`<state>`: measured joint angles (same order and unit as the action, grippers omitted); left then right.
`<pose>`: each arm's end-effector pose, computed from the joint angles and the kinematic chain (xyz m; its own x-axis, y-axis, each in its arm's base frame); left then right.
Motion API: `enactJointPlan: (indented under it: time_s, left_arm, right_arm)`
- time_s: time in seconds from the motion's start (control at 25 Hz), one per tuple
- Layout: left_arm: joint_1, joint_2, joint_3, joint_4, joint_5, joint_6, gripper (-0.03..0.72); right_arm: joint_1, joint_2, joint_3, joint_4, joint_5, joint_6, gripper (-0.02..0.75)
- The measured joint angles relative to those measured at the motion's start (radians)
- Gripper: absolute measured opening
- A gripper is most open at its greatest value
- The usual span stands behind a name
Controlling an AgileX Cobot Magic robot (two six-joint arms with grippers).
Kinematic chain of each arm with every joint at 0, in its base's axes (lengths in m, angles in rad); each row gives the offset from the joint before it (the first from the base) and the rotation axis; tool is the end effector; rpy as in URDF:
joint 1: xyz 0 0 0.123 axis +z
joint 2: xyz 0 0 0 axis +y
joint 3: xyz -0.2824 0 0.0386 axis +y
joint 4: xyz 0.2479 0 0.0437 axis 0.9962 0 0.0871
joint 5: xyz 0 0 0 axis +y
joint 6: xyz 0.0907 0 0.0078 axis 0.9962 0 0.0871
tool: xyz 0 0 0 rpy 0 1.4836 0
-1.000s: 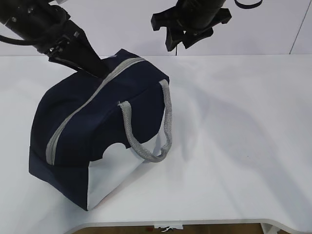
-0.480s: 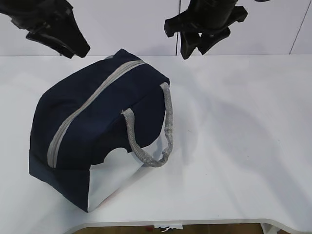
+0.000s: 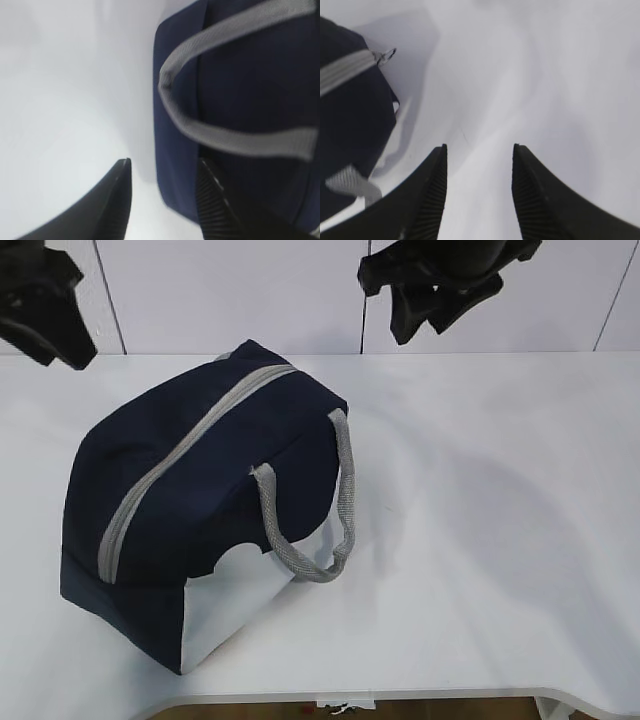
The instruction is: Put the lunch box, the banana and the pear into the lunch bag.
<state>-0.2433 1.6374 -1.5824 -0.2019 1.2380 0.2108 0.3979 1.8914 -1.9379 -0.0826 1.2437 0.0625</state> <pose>0.3254 -0.0986 0.3489 -0.8515 0.3566 -0.3845 0.4300 0.8945 -0.1227 0.3822 0.1529 0.3527 -0.8375 -0.3132 -0.4478 -0.3243 0.9444 -0.0539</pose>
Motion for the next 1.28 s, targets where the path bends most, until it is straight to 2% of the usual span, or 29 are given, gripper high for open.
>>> enactJointPlan:
  time_s: [0.24, 0.72, 0.92, 1.28]
  left_arm:
    - [0.000, -0.154, 0.092, 0.095, 0.004, 0.000, 0.322]
    - [0.000, -0.451, 0.189, 0.107, 0.012, 0.000, 0.275]
    - [0.000, -0.588, 0.305, 0.107, 0.015, 0.000, 0.242]
    - [0.000, -0.878, 0.525, 0.109, -0.001, 0.000, 0.236]
  right_arm:
    - [0.000, -0.144, 0.164, 0.000, 0.004, -0.002, 0.342]
    - [0.000, -0.336, 0.425, 0.000, 0.004, -0.004, 0.342]
    - [0.000, -0.443, 0.532, 0.000, 0.004, -0.006, 0.342]
    - [0.000, -0.659, 0.689, 0.000, -0.062, -0.008, 0.342]
